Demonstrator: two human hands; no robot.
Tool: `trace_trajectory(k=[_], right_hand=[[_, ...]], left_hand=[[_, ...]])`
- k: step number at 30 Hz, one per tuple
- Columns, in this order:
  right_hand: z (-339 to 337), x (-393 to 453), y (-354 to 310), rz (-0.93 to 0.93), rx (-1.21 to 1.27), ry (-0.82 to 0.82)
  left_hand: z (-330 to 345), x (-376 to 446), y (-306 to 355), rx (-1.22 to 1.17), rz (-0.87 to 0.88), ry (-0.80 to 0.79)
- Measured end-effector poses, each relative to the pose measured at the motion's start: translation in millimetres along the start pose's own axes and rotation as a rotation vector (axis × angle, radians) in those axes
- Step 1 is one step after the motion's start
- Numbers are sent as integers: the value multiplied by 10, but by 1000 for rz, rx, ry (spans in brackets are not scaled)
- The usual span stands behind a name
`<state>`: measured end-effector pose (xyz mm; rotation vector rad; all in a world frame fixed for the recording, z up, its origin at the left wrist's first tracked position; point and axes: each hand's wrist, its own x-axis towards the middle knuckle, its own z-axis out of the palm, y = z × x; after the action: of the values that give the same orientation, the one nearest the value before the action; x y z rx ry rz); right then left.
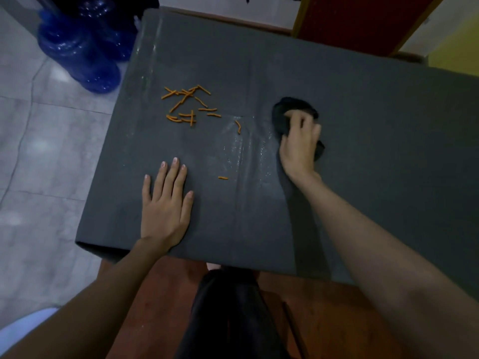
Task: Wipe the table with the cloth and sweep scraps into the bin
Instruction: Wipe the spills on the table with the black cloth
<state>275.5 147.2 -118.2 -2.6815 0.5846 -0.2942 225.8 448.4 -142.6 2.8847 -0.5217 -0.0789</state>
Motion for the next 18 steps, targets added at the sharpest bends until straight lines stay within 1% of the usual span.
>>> trace_trajectory(k=[3,5,6,7,8,10,11,12,14,16,18], right_hand=[[-56,-326,-94,-312,44,-214],[-166,-413,-21,-413,118,-343],[-218,-417,40,-412,133,-348],[-261,-422,112,-365,123,-294],[-298,-438,170,-265,102,-197],[-328,-534,216,58,26,4],[-300,-623,176,226,-24,59],[-248,-726,88,355,-64,96],[-88,-895,-212,500,-70,162],[108,-973,-618,607,-3,224],[314,-993,-1062,664,50,239]], left_hand=[[-47,-3,23,-4,-19,-23],[-100,-10,66,-16,-24,-33],[-136,0,74,-33,-22,-33],[-177,29,66,-63,-21,-24],[-232,84,30,-104,-26,-6],[-340,249,-117,-173,-64,35],[-390,355,-223,-184,-89,49],[-437,467,-342,-177,-109,52],[-501,701,-576,-145,-123,31],[-512,913,-753,-118,-86,-16],[-483,1064,-874,-91,-31,-70]])
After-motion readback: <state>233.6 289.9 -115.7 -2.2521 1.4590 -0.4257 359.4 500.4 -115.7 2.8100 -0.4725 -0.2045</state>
